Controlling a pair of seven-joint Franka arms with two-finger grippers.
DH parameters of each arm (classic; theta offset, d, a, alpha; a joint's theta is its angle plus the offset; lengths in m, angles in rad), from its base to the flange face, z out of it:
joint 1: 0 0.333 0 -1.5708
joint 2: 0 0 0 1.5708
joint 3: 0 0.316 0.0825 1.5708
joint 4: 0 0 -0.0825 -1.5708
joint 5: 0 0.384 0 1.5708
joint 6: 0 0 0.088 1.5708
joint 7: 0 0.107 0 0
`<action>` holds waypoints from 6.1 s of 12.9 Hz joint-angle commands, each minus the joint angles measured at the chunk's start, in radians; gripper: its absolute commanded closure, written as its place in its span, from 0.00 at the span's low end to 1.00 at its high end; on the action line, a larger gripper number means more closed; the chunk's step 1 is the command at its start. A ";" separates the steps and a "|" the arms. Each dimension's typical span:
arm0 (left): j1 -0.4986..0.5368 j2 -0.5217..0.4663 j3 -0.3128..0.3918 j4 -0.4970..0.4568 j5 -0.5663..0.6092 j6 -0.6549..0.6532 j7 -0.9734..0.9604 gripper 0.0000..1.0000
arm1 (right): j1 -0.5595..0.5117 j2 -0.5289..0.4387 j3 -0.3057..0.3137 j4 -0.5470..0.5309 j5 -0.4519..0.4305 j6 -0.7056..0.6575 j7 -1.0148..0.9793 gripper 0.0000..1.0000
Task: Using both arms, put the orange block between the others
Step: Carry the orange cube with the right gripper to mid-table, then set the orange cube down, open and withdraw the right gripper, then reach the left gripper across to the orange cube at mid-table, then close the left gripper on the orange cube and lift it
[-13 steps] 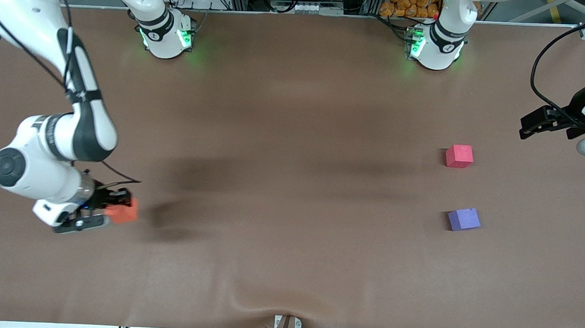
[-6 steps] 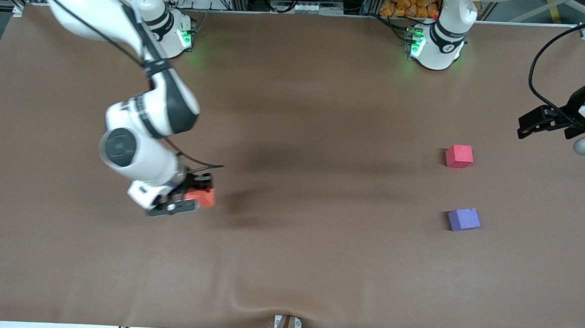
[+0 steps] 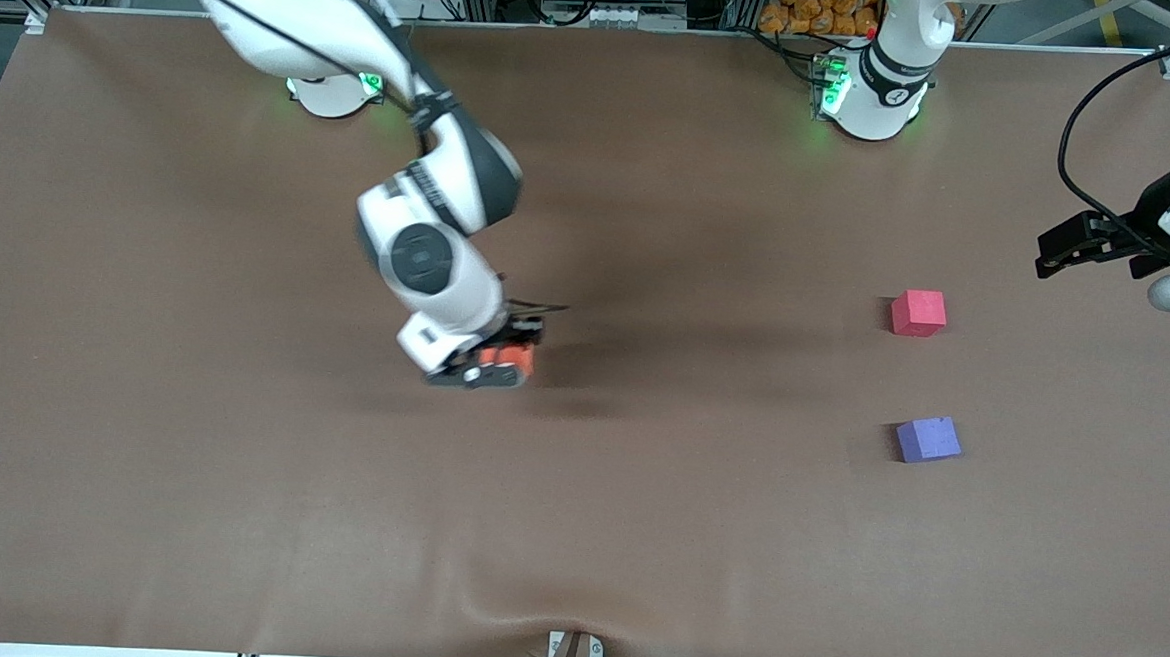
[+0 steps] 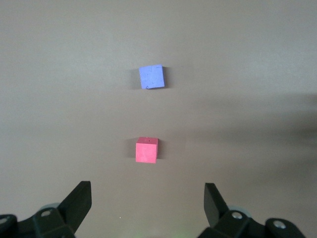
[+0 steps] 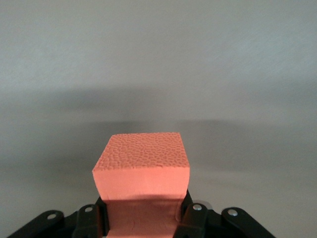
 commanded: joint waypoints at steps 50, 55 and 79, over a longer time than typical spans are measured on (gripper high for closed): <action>-0.417 0.399 -0.030 0.188 -0.068 0.224 -0.457 0.00 | -0.419 -0.628 -0.296 -0.006 0.042 -0.699 -0.682 0.00; -0.544 0.512 -0.035 0.193 -0.071 0.420 -0.594 0.00 | -0.456 -0.633 -0.259 -0.011 0.010 -0.706 -0.662 0.00; -0.704 0.764 -0.040 0.177 -0.033 0.572 -0.635 0.00 | -0.462 -0.636 -0.229 -0.050 -0.013 -0.637 -0.665 0.00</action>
